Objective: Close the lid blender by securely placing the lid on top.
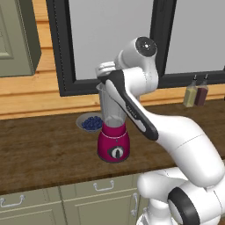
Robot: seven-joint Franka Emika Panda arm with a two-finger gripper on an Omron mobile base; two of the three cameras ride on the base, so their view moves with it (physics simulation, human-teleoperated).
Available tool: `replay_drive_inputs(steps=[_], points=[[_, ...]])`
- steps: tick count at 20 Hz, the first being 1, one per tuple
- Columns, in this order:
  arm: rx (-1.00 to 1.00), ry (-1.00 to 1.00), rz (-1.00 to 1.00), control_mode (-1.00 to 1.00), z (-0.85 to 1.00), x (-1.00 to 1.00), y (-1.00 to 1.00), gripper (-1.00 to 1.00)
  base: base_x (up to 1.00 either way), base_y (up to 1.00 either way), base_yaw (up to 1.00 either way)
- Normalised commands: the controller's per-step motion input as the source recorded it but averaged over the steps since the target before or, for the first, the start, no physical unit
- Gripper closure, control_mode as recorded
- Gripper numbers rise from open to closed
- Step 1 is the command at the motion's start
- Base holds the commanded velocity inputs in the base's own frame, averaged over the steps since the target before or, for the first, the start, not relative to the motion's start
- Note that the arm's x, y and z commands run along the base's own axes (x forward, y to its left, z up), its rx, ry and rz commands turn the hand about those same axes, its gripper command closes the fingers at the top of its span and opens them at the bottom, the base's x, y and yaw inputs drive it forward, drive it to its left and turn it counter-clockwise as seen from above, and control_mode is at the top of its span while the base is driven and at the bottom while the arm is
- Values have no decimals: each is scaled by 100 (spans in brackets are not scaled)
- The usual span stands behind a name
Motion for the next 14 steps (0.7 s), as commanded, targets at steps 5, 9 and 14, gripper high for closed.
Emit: replay_drive_inputs(steps=[5, 9, 14], points=[[0, 0, 0, -100, -16, 6, 0, 100, 0, 0, 0], [0, 0, 0, -100, -13, 3, -3, 100, 0, 0, 0], [0, 0, 0, -100, -6, 2, -9, 100, 0, 0, 0]])
